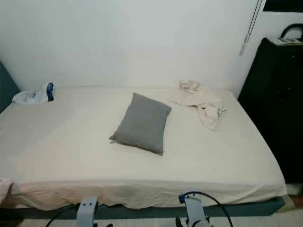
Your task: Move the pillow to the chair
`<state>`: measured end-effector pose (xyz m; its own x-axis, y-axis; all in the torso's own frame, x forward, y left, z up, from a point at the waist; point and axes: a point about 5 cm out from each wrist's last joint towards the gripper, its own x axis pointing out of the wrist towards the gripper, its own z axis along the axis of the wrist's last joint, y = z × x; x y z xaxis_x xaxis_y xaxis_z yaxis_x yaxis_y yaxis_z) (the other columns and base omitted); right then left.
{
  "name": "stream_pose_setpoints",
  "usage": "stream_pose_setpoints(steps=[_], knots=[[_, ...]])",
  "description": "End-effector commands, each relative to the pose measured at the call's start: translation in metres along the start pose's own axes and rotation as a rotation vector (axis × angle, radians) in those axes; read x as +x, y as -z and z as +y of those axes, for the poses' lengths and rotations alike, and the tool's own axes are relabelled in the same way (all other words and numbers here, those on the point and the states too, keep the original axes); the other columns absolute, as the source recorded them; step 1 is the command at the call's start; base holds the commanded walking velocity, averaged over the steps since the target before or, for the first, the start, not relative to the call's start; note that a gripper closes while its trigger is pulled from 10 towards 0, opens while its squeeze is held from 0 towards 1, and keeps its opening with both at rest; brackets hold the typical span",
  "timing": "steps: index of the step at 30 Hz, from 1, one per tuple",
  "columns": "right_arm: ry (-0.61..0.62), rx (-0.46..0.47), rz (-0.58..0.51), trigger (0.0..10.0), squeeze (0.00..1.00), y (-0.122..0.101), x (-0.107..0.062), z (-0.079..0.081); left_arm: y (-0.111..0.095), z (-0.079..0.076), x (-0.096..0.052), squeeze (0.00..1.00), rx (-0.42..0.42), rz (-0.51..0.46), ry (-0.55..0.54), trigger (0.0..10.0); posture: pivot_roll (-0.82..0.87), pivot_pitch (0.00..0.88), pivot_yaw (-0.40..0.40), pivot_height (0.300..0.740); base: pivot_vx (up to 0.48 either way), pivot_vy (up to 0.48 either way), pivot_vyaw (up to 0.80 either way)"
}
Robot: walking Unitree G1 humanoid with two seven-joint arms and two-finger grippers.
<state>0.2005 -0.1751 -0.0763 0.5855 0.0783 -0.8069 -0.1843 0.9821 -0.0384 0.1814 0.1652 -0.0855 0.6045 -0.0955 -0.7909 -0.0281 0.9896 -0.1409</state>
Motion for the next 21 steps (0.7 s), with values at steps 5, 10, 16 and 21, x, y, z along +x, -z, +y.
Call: stream_pose_setpoints(steps=[5,10,16,21], knots=[[0.004,-0.010,0.002,10.0,0.00,0.000,0.000,-0.002,-0.001,-0.003,0.001,0.00,-0.014,-0.001,-0.005,10.0,-0.04,0.000,0.002,0.740,0.000,0.000,0.00],[0.012,0.110,-0.096,10.0,0.00,-0.019,0.000,-0.010,-0.018,-0.004,0.003,0.00,-0.019,-0.071,0.012,10.0,-0.04,0.000,0.001,0.740,0.000,0.000,0.00],[-0.051,0.332,-0.352,10.0,0.00,-0.073,-0.002,-0.023,-0.071,-0.014,0.006,0.00,-0.036,-0.288,0.122,10.0,-0.05,0.000,0.006,0.740,0.157,0.000,0.00],[-0.109,0.345,-0.490,10.0,0.00,-0.112,-0.007,-0.025,-0.104,-0.016,0.004,0.00,-0.050,-0.395,0.143,10.0,-0.05,0.000,0.011,0.740,0.347,0.000,0.00]])
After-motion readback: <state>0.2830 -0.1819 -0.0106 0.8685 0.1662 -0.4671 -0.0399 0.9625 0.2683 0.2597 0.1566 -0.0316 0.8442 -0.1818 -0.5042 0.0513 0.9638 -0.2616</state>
